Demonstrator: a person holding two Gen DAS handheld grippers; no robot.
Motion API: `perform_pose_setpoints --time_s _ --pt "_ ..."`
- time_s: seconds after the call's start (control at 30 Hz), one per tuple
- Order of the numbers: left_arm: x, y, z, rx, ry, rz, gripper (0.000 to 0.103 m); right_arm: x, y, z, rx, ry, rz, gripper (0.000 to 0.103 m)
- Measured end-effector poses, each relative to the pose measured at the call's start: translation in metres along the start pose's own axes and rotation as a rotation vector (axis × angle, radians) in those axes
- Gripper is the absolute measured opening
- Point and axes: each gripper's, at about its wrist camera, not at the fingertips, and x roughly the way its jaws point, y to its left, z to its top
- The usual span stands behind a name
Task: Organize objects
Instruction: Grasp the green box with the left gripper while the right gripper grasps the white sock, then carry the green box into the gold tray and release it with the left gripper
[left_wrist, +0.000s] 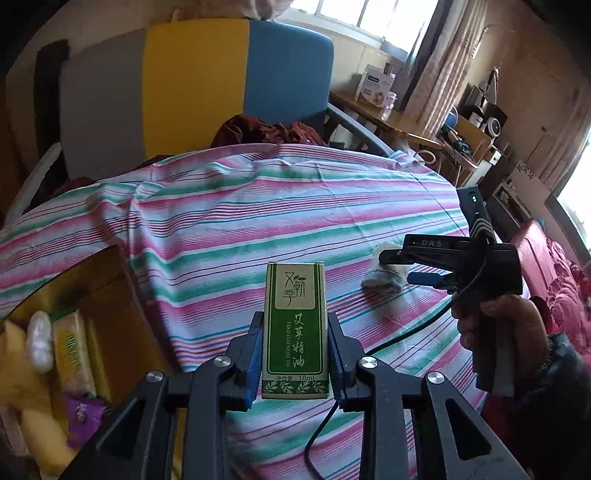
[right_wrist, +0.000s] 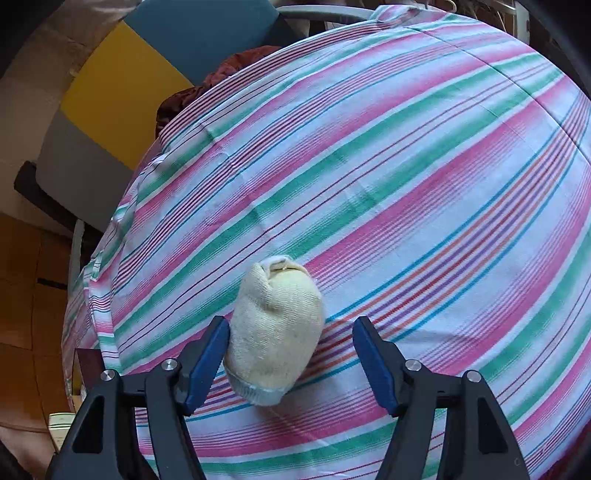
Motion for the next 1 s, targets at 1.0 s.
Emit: perform_pose_setpoints --time_s 1.0 --pt "-0.077 0.145 -0.132 -0.333 -0.003 0.223 0.031 -0.016 0.102 -0.112 -0.556 -0.012 -0.016 0.045"
